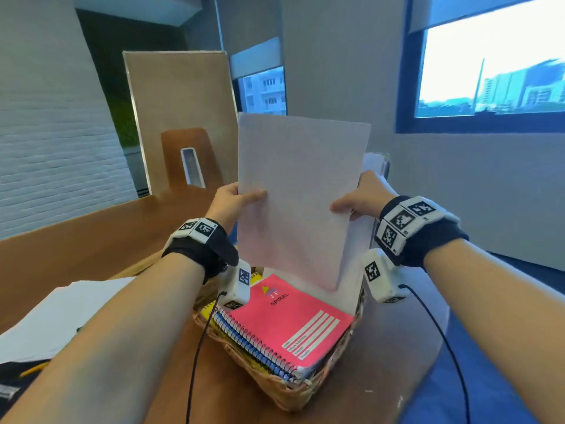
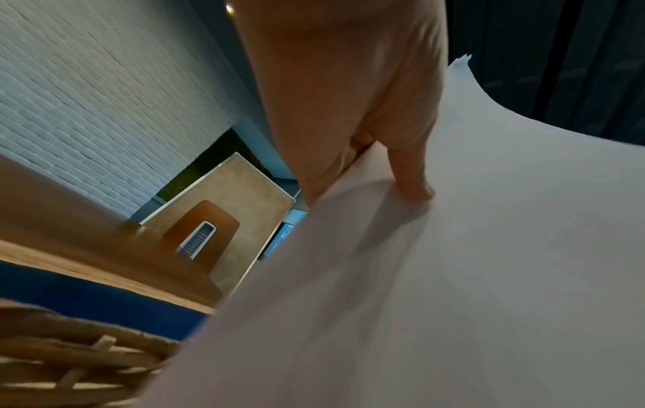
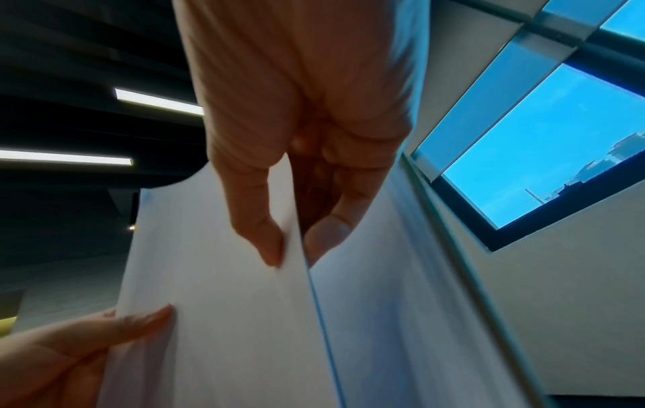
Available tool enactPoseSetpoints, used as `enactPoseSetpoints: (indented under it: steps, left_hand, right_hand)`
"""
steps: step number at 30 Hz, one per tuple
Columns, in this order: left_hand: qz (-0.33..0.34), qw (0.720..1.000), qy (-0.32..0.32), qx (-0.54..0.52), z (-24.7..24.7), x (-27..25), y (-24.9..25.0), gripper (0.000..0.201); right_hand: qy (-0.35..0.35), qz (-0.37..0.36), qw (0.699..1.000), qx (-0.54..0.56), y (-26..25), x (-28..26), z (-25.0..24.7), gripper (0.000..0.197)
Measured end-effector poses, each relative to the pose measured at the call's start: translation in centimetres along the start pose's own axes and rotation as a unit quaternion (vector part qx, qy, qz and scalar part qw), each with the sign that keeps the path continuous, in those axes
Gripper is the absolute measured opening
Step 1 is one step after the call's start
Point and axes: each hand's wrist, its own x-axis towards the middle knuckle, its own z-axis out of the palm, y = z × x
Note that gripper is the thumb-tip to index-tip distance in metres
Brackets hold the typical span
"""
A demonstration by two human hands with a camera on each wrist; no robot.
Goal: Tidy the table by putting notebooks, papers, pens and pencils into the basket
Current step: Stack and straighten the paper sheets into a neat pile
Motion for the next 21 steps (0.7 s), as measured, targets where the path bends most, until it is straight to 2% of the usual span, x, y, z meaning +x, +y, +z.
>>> enactPoseSetpoints:
  steps: [3,8,15,21]
  left_hand:
    - [-0.006,0.997,-0.033,0.064,1.1,0.7,-1.2,0.029]
    - [-0.03,0.978,-0.056,0.2,1.6,1.8,-3.2,0.023]
    - [-0.046,0.978,-0.021,0.204,2.8,3.8,-2.9,0.029]
    - [-0.035,0.976,-0.011,0.214,2.3,3.3,-4.1,0.023]
  right_hand:
    - [0.006,0.006,0.999,-0.041,1.2,-0.2,-1.3,0.016]
    - [-0.028,0.041,0.994,-0.092,3.1,0.0,-2.2,0.035]
    - [-0.052,0.053,0.993,-0.092,2.6,0.0,-1.9,0.051]
    - [-0.038,0.055,0.993,-0.1,2.8,-0.3,-0.6,0.049]
